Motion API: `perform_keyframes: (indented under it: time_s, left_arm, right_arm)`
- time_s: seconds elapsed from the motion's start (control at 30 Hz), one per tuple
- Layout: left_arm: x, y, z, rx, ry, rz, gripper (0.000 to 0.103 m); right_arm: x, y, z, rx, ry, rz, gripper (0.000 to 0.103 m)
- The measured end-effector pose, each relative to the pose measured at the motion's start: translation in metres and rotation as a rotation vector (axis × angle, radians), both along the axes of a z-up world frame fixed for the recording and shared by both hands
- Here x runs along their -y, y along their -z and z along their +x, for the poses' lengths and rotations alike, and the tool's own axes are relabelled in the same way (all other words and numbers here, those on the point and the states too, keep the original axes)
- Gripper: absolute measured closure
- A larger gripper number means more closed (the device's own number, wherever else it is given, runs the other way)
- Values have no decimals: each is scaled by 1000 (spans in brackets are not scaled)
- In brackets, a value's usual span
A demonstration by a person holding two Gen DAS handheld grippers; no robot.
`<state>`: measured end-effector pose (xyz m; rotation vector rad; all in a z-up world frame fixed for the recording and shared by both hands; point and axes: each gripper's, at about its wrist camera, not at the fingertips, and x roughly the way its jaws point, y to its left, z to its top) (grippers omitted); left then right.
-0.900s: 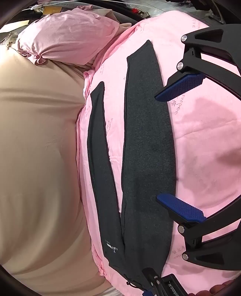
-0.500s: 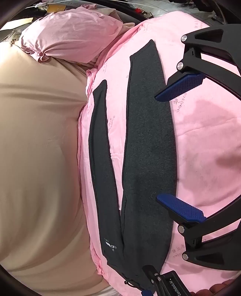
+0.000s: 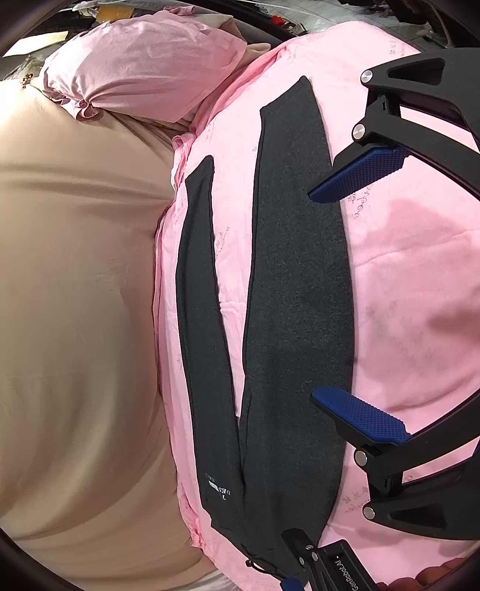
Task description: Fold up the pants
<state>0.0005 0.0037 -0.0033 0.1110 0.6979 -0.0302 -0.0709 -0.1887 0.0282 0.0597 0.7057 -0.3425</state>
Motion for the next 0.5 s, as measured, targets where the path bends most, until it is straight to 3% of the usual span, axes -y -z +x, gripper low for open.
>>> perform_keyframes:
  time_s: [0.5]
  left_arm:
    - [-2,-1,-2,-6,4,3,13]
  right_arm:
    - [0,1,4,-5,-1,5,5]
